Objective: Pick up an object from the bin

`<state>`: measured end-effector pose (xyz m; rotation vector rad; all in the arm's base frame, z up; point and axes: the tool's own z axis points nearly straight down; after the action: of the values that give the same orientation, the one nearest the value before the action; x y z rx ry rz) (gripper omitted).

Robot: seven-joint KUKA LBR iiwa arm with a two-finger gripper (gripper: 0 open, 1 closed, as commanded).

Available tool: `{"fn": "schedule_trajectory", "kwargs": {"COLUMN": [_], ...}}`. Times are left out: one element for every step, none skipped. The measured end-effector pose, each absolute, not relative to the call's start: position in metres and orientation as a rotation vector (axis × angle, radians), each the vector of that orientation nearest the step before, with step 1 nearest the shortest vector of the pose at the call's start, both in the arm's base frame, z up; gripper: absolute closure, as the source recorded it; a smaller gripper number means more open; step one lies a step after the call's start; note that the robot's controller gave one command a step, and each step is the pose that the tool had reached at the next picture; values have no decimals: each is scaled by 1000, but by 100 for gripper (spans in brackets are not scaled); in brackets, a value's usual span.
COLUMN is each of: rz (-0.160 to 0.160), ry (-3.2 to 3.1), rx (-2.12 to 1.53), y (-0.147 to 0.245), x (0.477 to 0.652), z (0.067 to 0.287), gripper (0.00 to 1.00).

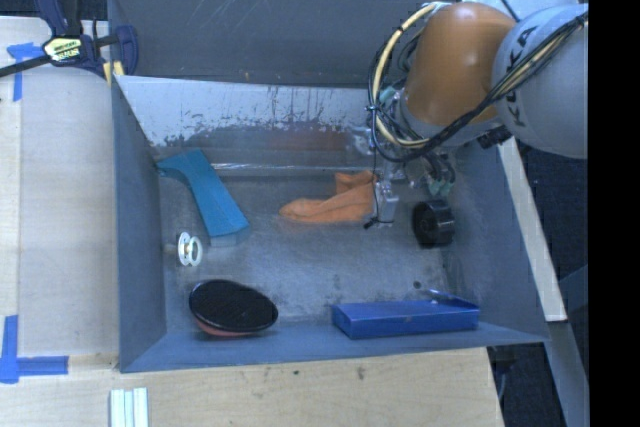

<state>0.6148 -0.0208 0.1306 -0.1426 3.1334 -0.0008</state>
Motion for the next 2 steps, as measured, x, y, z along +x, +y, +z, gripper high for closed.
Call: {"fn": "schedule_trajectory", "kwargs": {"rz": [1, 1], "ry": [3135, 3138], "rx": [-177, -86], "y": [-14, -9], "x": [621, 611], "z": [119, 115], "gripper": [0, 0]}}
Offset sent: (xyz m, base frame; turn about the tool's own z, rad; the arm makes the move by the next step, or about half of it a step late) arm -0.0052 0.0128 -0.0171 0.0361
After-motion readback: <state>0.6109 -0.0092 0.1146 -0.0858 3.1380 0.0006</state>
